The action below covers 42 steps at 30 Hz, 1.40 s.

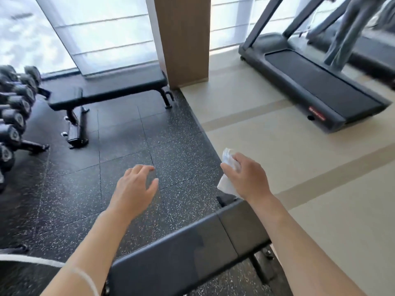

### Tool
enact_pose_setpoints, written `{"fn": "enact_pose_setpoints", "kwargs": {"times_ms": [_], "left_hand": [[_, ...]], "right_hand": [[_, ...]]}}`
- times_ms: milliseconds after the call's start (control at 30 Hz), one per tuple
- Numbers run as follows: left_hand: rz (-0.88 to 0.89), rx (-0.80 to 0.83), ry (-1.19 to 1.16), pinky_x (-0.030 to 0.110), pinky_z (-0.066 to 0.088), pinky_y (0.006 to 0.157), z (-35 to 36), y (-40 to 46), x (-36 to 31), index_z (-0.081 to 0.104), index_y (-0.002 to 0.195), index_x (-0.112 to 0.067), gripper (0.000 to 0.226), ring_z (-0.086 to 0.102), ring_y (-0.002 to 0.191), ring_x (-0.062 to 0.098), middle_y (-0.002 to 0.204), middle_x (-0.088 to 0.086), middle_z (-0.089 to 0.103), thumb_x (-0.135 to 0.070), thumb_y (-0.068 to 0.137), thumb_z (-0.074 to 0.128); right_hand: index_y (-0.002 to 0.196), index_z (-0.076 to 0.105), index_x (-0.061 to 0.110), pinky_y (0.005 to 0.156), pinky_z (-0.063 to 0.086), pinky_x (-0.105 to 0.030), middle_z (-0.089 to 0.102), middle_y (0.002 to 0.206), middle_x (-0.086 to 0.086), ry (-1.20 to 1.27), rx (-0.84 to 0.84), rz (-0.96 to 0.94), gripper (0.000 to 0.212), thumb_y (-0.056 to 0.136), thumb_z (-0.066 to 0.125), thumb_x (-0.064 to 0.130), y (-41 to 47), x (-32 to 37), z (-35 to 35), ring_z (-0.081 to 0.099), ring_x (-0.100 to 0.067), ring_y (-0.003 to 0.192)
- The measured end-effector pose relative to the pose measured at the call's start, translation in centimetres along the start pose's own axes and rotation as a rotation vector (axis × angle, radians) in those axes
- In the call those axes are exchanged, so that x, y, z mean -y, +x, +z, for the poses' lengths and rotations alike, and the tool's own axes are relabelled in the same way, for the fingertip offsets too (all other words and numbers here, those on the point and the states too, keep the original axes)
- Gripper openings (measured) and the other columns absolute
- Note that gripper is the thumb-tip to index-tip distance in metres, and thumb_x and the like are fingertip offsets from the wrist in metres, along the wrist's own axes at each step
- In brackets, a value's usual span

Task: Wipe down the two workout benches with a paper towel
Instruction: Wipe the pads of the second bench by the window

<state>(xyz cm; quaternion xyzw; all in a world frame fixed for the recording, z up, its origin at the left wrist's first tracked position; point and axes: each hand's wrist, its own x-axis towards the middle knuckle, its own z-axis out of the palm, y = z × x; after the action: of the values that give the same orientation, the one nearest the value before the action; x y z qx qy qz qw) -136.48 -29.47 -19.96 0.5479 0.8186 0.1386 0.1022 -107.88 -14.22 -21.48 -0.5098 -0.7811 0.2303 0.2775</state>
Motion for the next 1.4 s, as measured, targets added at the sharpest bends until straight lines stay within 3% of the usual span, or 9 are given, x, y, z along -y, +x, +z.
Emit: {"fn": "enact_pose_setpoints", "kwargs": {"times_ms": [167, 400, 467, 600, 733, 867, 1167, 1300, 1400], "left_hand": [[0.048, -0.081, 0.004, 0.046, 0.047, 0.110, -7.0, -1.2, -4.5, 0.055, 0.142, -0.021, 0.044, 0.052, 0.132, 0.021, 0.144, 0.000, 0.058, -0.043, 0.104, 0.053], [0.043, -0.248, 0.004, 0.042, 0.045, 0.108, -13.2, -5.9, -8.4, 0.060, 0.139, -0.022, 0.043, 0.054, 0.128, 0.020, 0.140, -0.002, 0.062, -0.041, 0.101, 0.057], [0.023, -0.276, -0.002, 0.042, 0.044, 0.110, -14.3, -7.8, -9.2, 0.060, 0.140, -0.022, 0.043, 0.054, 0.129, 0.019, 0.140, -0.003, 0.061, -0.042, 0.101, 0.058], [-0.034, -0.322, -0.006, 0.041, 0.045, 0.108, -15.8, -12.1, -9.9, 0.059, 0.140, -0.022, 0.044, 0.055, 0.129, 0.019, 0.142, -0.003, 0.061, -0.042, 0.102, 0.058], [-0.116, -0.381, -0.019, 0.037, 0.043, 0.106, -17.5, -17.0, -9.7, 0.059, 0.141, -0.021, 0.044, 0.054, 0.131, 0.018, 0.143, -0.003, 0.060, -0.040, 0.102, 0.059], [-0.229, -0.420, 0.020, 0.041, 0.045, 0.108, -19.8, -22.8, -8.4, 0.058, 0.143, -0.020, 0.045, 0.054, 0.131, 0.019, 0.143, -0.002, 0.060, -0.040, 0.102, 0.058], [-0.489, -0.591, 0.076, 0.047, 0.046, 0.110, -26.0, -37.2, -2.9, 0.064, 0.137, -0.019, 0.043, 0.054, 0.131, 0.024, 0.140, -0.002, 0.062, -0.038, 0.099, 0.063], [-0.584, -0.646, 0.086, 0.047, 0.046, 0.110, -27.0, -44.0, -1.3, 0.063, 0.138, -0.022, 0.046, 0.052, 0.132, 0.021, 0.141, -0.007, 0.059, -0.043, 0.098, 0.062], [-0.653, -0.685, 0.096, 0.046, 0.045, 0.111, -27.5, -50.1, 0.5, 0.062, 0.140, -0.025, 0.047, 0.050, 0.134, 0.020, 0.143, -0.007, 0.058, -0.044, 0.097, 0.063]], "right_hand": [[0.094, 0.065, 0.021, 0.057, 0.037, -0.027, 0.055, 0.073, 0.009, -0.046, -0.089, -0.085, 0.033, 0.091, 0.062, 0.054, -0.1, 2.8, -7.1, 0.054, -0.022, 0.066], [0.085, 0.056, 0.031, 0.055, 0.030, -0.020, 0.051, 0.072, 0.011, -0.038, -0.148, -0.188, 0.020, 0.094, 0.066, 0.046, -0.2, 7.0, -14.1, 0.048, -0.017, 0.064], [0.088, 0.062, 0.026, 0.056, 0.027, -0.015, 0.051, 0.072, 0.011, -0.038, -0.159, -0.221, 0.020, 0.094, 0.066, 0.045, -0.7, 8.0, -15.3, 0.047, -0.014, 0.062], [0.091, 0.062, 0.023, 0.065, 0.035, -0.027, 0.056, 0.077, 0.010, -0.039, -0.127, -0.302, 0.023, 0.097, 0.063, 0.046, -2.1, 9.9, -16.8, 0.052, -0.014, 0.067], [0.084, 0.053, 0.029, 0.060, 0.034, -0.025, 0.053, 0.075, 0.012, 0.001, -0.089, -0.385, 0.022, 0.097, 0.063, 0.044, -3.3, 12.7, -17.0, 0.051, -0.011, 0.066], [0.081, 0.049, 0.031, 0.060, 0.026, -0.013, 0.048, 0.072, 0.015, 0.082, -0.032, -0.472, 0.024, 0.096, 0.062, 0.044, -5.0, 17.2, -15.8, 0.044, 0.006, 0.065], [0.077, 0.053, 0.025, 0.057, 0.030, -0.020, 0.055, 0.075, 0.011, 0.224, 0.180, -0.666, 0.040, 0.092, 0.046, 0.061, -12.0, 29.0, -12.1, 0.050, 0.000, 0.066], [0.077, 0.054, 0.023, 0.060, 0.037, -0.029, 0.057, 0.075, 0.009, 0.273, 0.260, -0.709, 0.034, 0.097, 0.060, 0.050, -16.2, 33.8, -10.6, 0.054, -0.009, 0.066], [0.072, 0.047, 0.028, 0.054, 0.031, -0.026, 0.053, 0.072, 0.009, 0.297, 0.304, -0.766, 0.037, 0.099, 0.060, 0.050, -20.6, 37.9, -9.3, 0.049, -0.004, 0.061]]}}
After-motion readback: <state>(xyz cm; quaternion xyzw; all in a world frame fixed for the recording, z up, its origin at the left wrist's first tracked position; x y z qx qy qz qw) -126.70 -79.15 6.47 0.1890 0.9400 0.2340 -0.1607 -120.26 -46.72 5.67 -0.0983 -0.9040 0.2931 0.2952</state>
